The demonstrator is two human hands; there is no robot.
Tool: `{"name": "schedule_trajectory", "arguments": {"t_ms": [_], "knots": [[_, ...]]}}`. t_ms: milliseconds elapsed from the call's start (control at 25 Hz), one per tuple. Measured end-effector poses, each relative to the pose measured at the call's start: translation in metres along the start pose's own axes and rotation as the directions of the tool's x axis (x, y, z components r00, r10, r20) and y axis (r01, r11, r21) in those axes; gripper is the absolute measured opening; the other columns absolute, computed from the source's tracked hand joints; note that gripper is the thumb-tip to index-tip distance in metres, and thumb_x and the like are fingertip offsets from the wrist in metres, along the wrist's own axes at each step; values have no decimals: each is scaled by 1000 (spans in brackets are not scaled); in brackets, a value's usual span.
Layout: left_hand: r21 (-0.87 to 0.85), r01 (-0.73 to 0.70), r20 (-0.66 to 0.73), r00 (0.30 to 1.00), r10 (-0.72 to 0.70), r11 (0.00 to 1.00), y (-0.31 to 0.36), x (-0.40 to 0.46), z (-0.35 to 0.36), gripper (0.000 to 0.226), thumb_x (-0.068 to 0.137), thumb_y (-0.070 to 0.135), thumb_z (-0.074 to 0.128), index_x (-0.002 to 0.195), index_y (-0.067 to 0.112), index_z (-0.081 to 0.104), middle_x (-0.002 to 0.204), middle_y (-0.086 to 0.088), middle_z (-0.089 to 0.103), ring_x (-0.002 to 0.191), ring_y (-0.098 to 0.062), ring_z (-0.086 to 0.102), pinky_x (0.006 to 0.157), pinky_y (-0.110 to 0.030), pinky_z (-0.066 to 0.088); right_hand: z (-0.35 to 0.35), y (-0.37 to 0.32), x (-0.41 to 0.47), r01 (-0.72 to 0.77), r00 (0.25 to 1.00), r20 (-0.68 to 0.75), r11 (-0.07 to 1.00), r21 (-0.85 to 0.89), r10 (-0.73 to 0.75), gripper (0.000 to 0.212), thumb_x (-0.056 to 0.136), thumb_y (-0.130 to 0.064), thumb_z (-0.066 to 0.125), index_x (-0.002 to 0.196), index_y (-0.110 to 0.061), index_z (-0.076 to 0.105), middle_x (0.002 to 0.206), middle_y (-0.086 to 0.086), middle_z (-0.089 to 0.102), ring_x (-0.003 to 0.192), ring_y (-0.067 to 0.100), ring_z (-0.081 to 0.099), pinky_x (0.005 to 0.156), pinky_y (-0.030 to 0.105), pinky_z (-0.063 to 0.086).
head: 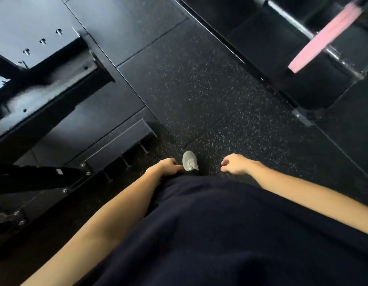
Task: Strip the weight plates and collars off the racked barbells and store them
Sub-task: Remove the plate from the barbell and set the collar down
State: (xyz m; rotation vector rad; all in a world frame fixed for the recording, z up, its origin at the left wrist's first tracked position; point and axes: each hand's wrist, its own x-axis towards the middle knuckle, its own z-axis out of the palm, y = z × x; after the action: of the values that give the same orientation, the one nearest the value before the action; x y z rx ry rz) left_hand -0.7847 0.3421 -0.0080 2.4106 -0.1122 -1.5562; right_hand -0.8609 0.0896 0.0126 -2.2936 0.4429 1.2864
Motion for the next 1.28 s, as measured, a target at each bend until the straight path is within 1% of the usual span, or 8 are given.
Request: {"name": "schedule_trajectory", "arguments": {"t_ms": [160, 280, 480, 600, 800, 920, 1120, 1280], "knots": [[-30, -18, -109, 994, 15, 999, 28, 49, -120, 42, 94, 42, 54, 123, 12, 58, 129, -10, 59, 117, -26, 55, 92, -30, 42, -128, -55, 63, 17, 992, -123, 999, 50, -11, 36, 90, -31, 63, 123, -16, 63, 130, 7, 61, 120, 26, 55, 100, 33, 43], [-26, 4, -87, 996, -7, 1000, 45, 74, -186, 43, 96, 42, 53, 126, 11, 56, 128, -10, 59, 117, -26, 55, 90, -31, 43, -192, -91, 106, 33, 990, -143, 997, 68, -23, 34, 88, -29, 64, 120, -16, 64, 127, 7, 63, 118, 25, 56, 98, 32, 43], [-117, 93, 47, 995, -88, 989, 63, 136, -283, 45, 94, 48, 51, 123, 14, 54, 107, -8, 62, 85, -24, 60, 77, -35, 53, -286, -136, 186, 29, 997, -66, 1000, 11, -29, 40, 87, -32, 65, 124, -18, 61, 129, 6, 61, 120, 26, 55, 101, 34, 43], [-144, 106, 36, 994, -102, 984, 84, 181, -359, 43, 95, 46, 50, 123, 14, 54, 115, -8, 62, 93, -25, 62, 82, -36, 54, -355, -168, 250, 39, 999, -24, 998, -52, -40, 42, 87, -34, 65, 126, -18, 60, 129, 6, 61, 120, 26, 55, 101, 34, 43], [-227, 105, -126, 983, -137, 968, 120, 233, -511, 43, 91, 48, 54, 119, 16, 58, 124, -4, 61, 111, -24, 58, 94, -34, 48, -503, -248, 335, 126, 992, 30, 978, -165, -123, 40, 89, -31, 63, 126, -15, 60, 130, 7, 60, 120, 26, 54, 98, 33, 43], [-337, 89, -220, 961, -170, 937, 130, 253, -579, 39, 92, 46, 55, 117, 16, 60, 123, -5, 62, 114, -23, 57, 92, -31, 43, -578, -303, 375, 192, 981, 43, 954, -228, -187, 43, 90, -32, 62, 129, -14, 58, 133, 8, 59, 124, 26, 53, 101, 33, 41], [-360, 139, -144, 969, -202, 923, 131, 319, -675, 36, 91, 44, 54, 117, 19, 60, 127, -7, 61, 116, -23, 56, 90, -29, 41, -670, -388, 458, 240, 971, 91, 931, -274, -223, 43, 89, -34, 63, 127, -17, 59, 129, 7, 61, 121, 26, 54, 101, 34, 43], [-373, 130, -96, 980, -177, 919, 118, 383, -790, 39, 92, 45, 53, 120, 19, 60, 129, -5, 60, 118, -23, 55, 95, -31, 42, -748, -461, 538, 213, 976, 118, 913, -348, -183, 42, 88, -35, 64, 126, -18, 60, 130, 6, 60, 121, 26, 54, 101, 35, 43]]}}
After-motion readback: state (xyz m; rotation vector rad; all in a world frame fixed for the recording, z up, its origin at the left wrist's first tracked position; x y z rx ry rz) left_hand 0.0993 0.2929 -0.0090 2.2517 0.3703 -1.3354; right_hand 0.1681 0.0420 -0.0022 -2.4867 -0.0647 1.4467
